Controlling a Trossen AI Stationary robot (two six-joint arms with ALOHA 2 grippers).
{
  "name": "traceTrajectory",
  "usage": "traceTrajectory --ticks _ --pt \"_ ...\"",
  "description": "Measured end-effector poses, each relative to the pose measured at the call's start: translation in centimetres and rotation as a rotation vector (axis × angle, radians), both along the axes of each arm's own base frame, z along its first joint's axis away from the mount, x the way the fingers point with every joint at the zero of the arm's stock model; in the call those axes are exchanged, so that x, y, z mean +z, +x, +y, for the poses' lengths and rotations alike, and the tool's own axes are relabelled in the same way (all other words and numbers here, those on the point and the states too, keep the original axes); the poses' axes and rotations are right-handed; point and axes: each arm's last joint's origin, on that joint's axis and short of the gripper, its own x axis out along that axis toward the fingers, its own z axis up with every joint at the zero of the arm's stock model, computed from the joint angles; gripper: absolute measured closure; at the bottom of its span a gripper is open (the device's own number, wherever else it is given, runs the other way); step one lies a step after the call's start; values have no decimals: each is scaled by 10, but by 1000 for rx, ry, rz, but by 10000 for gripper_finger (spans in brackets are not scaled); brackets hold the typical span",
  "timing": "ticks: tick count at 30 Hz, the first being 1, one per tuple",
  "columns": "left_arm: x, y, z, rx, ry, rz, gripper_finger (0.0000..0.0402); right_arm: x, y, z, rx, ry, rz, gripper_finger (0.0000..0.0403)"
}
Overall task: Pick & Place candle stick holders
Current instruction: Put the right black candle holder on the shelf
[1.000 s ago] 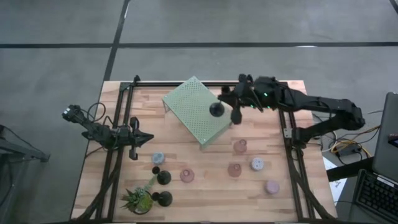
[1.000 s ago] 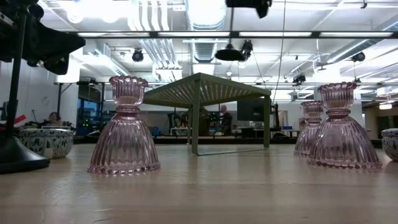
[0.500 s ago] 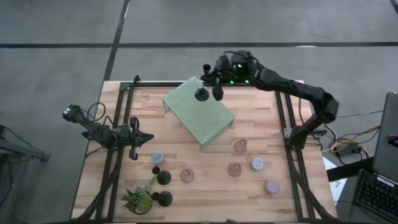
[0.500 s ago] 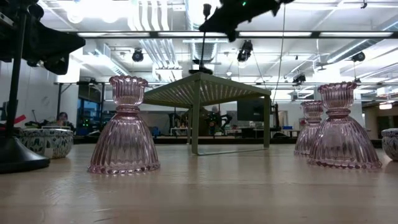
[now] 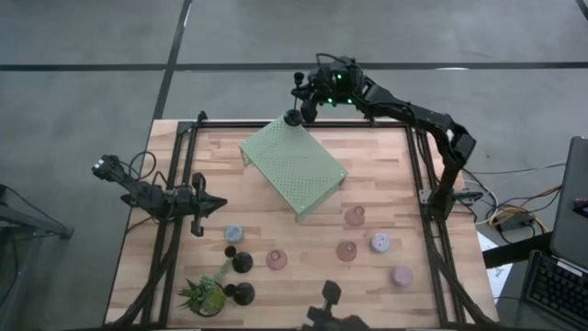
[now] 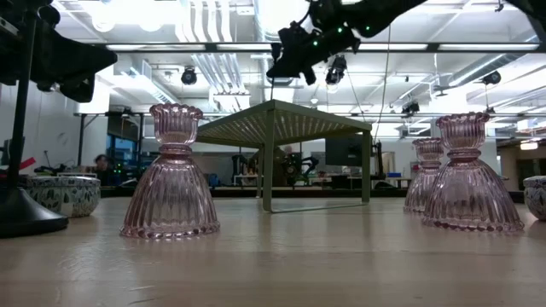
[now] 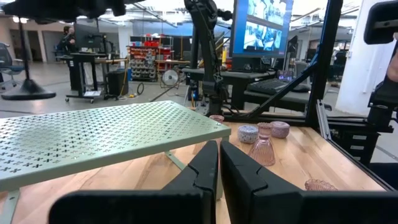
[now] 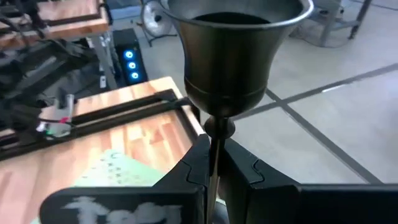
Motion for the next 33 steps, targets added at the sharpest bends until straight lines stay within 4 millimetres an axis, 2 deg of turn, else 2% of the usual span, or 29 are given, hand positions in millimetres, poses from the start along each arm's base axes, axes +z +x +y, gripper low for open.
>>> traceTrajectory --ticks 10,19,33 --pt "0 0 0 0 0 0 381 -12 20 -13 28 54 46 388" --pt "0 0 0 0 0 0 381 -16 19 -15 41 21 87 387" --pt "0 0 0 -1 0 0 381 -17 19 -13 79 63 72 387"
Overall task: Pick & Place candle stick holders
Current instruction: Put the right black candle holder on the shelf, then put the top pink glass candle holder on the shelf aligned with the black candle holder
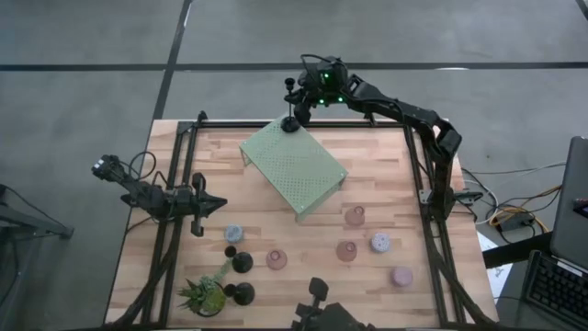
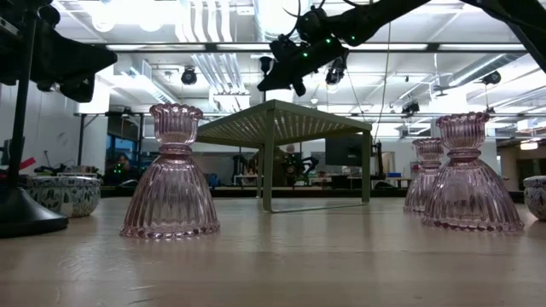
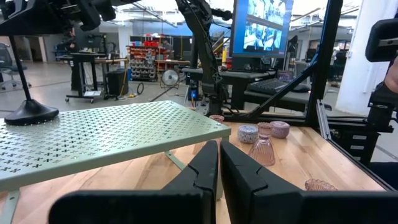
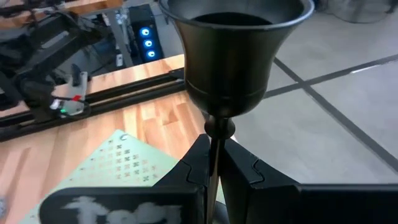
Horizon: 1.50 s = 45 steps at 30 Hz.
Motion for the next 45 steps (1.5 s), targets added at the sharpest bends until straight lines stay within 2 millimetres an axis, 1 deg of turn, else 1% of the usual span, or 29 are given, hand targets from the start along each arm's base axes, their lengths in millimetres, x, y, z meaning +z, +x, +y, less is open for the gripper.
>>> traceTrajectory --ticks 19,22,32,38,45 --pt "0 0 0 0 0 0 381 -1 6 8 51 -61 15 387" --pt "0 0 0 0 0 0 381 -1 7 10 59 -61 15 380" --pt "0 0 0 0 0 0 381 -1 7 10 52 -58 16 327" --pt "0 0 0 0 0 0 381 -2 8 11 51 -57 20 287" --pt "0 0 0 0 0 0 381 -9 5 13 74 -49 100 235"
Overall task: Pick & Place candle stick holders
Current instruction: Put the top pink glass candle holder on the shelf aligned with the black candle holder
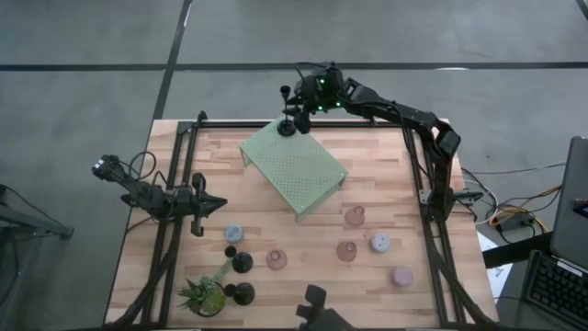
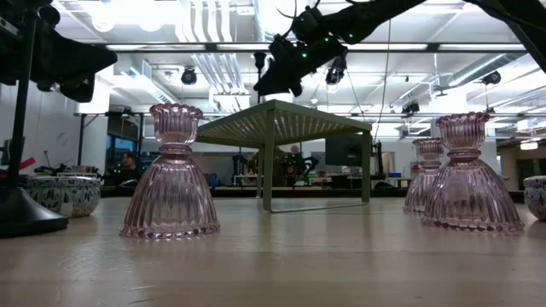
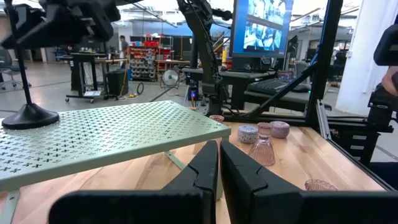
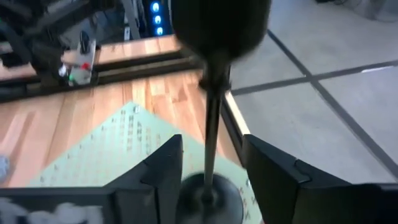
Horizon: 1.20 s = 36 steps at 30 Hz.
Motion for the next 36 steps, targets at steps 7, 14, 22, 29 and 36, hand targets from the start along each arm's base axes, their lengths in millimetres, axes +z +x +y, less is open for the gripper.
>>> traceTrajectory --ticks 7,14,22,29,36 --pt "0 0 0 0 0 0 381 -7 -4 3 22 10 83 202" --pt "0 0 0 0 0 0 381 -8 -16 10 88 -6 204 191" --pt "0 0 0 0 0 0 381 -5 -30 25 180 28 306 193" --pt "0 0 0 0 0 0 381 1 -40 44 293 61 370 196" --pt "0 0 0 0 0 0 381 15 -50 70 436 161 343 199"
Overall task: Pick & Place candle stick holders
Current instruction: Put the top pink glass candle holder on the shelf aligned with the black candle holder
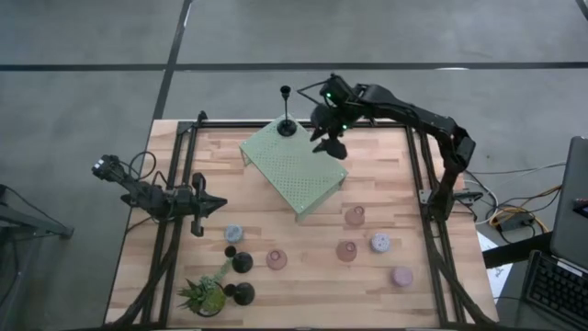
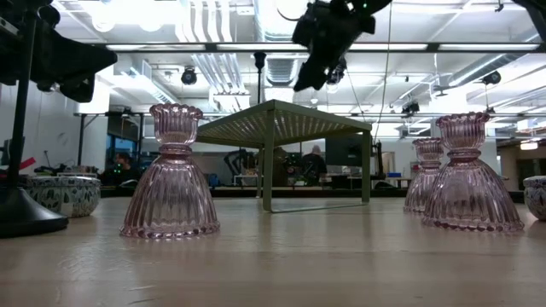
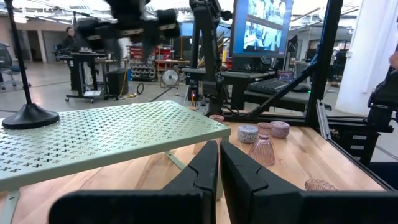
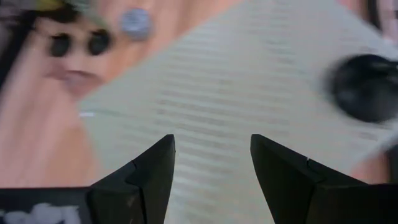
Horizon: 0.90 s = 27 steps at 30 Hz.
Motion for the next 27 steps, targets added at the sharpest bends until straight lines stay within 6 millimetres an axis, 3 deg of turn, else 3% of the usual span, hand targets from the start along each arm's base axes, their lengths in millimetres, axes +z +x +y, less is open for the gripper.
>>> traceTrajectory --ticks 6,15,20,27 --pt "0 0 0 0 -1 0 381 4 -5 33 129 183 51 198" --pt "0 0 0 0 0 0 381 -1 -27 107 242 266 217 197" --pt "0 0 0 0 0 0 381 -13 -52 136 131 129 374 197" --pt "0 0 0 0 0 0 381 -31 -86 150 -47 -3 476 197"
